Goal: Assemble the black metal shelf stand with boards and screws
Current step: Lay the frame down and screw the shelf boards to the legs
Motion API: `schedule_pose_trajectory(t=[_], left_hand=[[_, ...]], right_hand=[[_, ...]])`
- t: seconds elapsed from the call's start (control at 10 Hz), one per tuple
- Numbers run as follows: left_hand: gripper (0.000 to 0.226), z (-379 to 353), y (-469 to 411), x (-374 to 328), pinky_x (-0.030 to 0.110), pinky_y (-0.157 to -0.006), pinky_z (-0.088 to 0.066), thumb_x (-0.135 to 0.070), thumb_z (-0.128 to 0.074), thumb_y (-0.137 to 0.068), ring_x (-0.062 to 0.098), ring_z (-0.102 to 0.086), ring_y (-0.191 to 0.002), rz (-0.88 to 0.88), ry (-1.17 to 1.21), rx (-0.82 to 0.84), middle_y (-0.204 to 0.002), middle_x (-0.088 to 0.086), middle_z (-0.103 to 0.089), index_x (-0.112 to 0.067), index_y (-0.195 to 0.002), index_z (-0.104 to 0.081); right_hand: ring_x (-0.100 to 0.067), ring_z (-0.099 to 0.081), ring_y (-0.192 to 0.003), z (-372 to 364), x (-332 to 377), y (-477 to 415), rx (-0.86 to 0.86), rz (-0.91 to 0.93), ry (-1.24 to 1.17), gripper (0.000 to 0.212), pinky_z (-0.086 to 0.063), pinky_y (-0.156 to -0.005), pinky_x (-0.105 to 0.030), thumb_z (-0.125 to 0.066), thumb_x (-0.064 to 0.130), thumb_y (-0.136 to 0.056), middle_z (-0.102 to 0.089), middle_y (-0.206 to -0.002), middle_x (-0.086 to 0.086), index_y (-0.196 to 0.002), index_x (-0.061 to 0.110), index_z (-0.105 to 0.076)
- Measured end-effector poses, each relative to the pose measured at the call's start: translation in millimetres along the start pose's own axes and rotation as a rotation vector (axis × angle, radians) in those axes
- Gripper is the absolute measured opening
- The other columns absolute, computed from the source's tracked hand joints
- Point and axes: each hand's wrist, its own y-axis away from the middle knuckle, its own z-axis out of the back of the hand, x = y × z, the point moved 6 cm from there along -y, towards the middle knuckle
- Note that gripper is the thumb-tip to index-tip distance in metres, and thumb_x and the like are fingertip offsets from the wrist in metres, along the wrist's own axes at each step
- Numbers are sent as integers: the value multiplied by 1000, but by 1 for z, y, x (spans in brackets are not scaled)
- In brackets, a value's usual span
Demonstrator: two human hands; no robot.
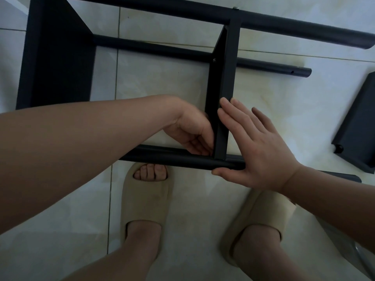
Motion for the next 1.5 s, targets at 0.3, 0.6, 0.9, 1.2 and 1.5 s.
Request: schedule_pose_trajectory(t=[0.3, 0.6, 0.9, 1.2, 1.5], left_hand=[[10, 4, -3, 1, 23, -75, -48, -6, -58, -94, 13, -60, -77, 91, -119, -40, -85, 3, -66, -10, -97, -67], [10, 6, -3, -3, 22, -73, -51, -1, -59, -93, 14, -62, -74, 73, -96, -54, -83, 6, -67, -7, -94, -67], [20, 3, 0, -4, 25, -80, -54, 5, -58, -92, 17, -63, -82, -16, -51, -59, -94, 12, -66, -1, -110, -65], [20, 1, 1, -3, 24, -75, -58, 12, -57, -90, 19, -68, -82, -85, 22, -67, -92, 13, -68, 0, -105, -64], [15, 0, 2, 1, 30, -89, -53, 2, -56, -95, 20, -67, -88, 2, -11, -14, -95, 10, -71, -4, -101, -68]], right_hand=[[-25, -17, -155, -1, 0, 0, -7, 8, 6, 104, -27, -117, -60, -55, 74, -83, -21, -167, -9, -156, 4, -30], [-25, -15, -155, -3, -1, 0, -8, 12, 15, 104, -26, -118, -60, -52, 75, -84, -19, -167, -9, -157, 5, -29], [-26, -17, -155, -2, 0, 0, -12, 13, 24, 104, -27, -118, -60, -53, 74, -83, -20, -167, -9, -157, 4, -29], [-26, -16, -155, -2, 0, 0, -9, 14, 23, 104, -26, -118, -60, -54, 73, -84, -20, -167, -10, -157, 4, -29], [-25, -15, -155, -2, 0, 0, -6, 13, 23, 104, -25, -119, -59, -54, 73, -83, -19, -167, -9, -157, 4, -28]])
